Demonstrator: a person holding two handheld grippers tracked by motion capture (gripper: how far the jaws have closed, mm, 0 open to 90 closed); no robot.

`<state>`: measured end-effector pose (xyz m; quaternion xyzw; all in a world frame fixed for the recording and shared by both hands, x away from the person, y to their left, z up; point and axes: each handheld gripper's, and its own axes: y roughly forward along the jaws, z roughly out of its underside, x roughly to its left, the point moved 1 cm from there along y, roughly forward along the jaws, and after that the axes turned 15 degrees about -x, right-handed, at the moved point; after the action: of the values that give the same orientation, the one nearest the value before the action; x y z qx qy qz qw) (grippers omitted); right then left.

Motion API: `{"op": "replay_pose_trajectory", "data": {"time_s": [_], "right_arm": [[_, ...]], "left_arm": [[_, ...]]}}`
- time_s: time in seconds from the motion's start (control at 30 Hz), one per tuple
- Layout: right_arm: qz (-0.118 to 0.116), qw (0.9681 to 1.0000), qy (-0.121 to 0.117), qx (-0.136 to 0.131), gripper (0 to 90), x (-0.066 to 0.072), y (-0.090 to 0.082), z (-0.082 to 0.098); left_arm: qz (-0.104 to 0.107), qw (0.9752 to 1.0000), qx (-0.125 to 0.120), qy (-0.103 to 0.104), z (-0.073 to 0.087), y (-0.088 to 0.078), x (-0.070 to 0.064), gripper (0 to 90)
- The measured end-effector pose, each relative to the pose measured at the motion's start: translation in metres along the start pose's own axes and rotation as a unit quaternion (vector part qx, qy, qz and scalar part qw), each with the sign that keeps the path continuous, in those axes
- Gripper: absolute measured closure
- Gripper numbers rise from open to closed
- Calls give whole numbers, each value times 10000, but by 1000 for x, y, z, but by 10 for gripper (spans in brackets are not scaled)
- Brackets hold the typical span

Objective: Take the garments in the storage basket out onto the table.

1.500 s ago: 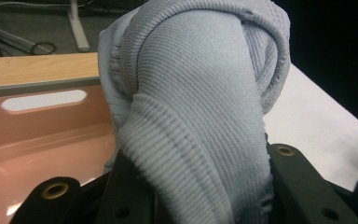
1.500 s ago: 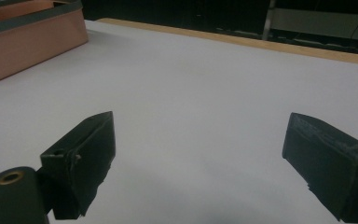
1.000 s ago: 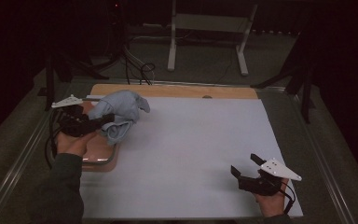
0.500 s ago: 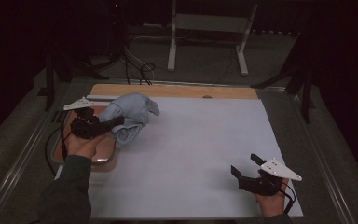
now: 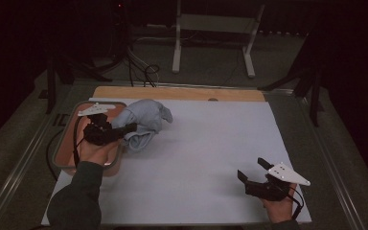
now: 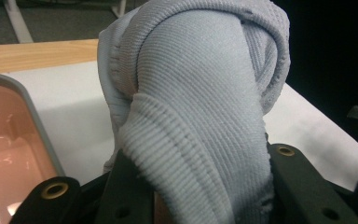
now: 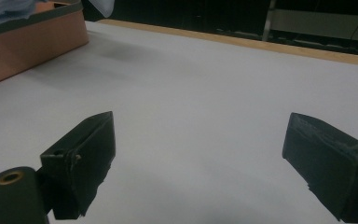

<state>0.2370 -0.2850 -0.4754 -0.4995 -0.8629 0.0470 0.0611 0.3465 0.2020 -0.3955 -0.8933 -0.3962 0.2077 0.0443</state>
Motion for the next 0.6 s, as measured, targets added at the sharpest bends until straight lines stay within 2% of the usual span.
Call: {"op": "replay_pose_trajectory", "data": {"time_s": [0.6], "right_arm": [[-17, 10000, 20, -14, 96, 0, 0, 0]], "left_arm": [[235, 9996, 135, 15, 9, 18, -15, 675]]}}
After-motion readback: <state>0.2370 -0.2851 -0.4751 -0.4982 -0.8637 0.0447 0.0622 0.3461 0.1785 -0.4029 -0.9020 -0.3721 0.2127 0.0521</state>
